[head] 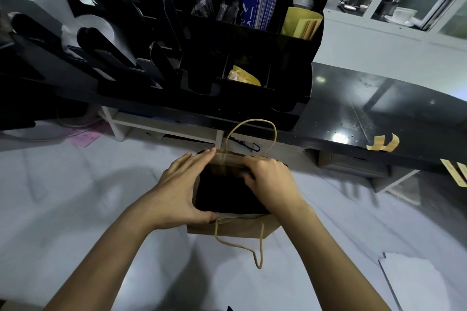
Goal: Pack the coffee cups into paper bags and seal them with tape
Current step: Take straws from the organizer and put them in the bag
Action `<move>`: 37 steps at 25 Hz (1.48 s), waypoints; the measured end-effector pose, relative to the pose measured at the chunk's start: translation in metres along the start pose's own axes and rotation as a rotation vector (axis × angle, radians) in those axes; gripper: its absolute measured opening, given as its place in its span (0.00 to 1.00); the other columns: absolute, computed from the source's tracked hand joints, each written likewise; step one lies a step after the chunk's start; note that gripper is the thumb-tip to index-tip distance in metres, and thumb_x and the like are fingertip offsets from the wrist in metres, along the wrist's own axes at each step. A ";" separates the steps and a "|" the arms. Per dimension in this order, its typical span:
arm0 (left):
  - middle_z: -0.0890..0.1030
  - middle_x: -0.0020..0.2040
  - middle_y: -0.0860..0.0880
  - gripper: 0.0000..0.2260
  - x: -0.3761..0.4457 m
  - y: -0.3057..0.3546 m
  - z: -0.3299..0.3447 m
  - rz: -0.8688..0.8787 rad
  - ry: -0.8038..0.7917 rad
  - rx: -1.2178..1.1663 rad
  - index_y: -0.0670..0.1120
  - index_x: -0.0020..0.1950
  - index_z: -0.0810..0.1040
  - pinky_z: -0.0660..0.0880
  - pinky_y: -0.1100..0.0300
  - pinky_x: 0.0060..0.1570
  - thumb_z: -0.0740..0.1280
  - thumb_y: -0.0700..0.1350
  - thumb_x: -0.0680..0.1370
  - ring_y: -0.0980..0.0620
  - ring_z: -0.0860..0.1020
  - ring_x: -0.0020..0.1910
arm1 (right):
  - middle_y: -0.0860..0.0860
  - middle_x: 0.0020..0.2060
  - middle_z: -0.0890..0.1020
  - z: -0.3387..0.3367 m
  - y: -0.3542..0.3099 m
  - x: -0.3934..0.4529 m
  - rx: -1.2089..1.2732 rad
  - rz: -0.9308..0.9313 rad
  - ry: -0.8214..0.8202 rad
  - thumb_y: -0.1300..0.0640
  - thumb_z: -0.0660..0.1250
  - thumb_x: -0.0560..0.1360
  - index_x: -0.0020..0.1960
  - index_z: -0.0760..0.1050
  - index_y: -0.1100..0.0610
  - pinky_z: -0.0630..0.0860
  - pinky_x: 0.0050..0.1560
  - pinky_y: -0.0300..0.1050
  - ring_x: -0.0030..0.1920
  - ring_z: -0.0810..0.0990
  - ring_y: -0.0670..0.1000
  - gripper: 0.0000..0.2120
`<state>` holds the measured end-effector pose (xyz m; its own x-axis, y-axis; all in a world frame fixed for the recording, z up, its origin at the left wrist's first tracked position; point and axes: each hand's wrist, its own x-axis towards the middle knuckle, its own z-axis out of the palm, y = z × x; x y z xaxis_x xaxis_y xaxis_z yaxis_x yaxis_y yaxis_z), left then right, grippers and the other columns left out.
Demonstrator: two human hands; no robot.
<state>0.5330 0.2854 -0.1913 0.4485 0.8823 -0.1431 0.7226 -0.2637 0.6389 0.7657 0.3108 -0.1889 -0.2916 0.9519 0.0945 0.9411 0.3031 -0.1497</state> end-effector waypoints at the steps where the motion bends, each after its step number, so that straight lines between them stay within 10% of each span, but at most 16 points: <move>1: 0.38 0.67 0.81 0.54 0.000 0.000 0.000 0.001 0.001 0.001 0.68 0.78 0.40 0.52 0.49 0.76 0.77 0.60 0.67 0.65 0.39 0.75 | 0.51 0.49 0.82 0.000 0.003 -0.003 -0.023 -0.015 0.038 0.57 0.64 0.78 0.58 0.78 0.53 0.74 0.47 0.50 0.50 0.80 0.56 0.10; 6: 0.42 0.72 0.75 0.52 0.001 0.000 0.002 0.009 0.011 0.004 0.67 0.79 0.42 0.53 0.49 0.77 0.77 0.61 0.67 0.62 0.41 0.78 | 0.51 0.58 0.79 0.000 0.025 -0.030 -0.075 0.092 0.291 0.54 0.71 0.75 0.51 0.83 0.51 0.71 0.55 0.51 0.55 0.76 0.56 0.05; 37: 0.43 0.77 0.71 0.49 0.061 0.104 0.091 0.313 -0.134 0.065 0.69 0.78 0.46 0.53 0.56 0.75 0.76 0.61 0.67 0.65 0.45 0.76 | 0.47 0.70 0.76 -0.029 0.124 -0.178 0.163 0.704 0.244 0.56 0.63 0.82 0.65 0.80 0.55 0.72 0.65 0.49 0.66 0.76 0.53 0.15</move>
<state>0.6834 0.2765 -0.2025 0.7157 0.6967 -0.0481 0.5689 -0.5417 0.6187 0.9393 0.1775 -0.1960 0.4321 0.8917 0.1347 0.8483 -0.3512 -0.3963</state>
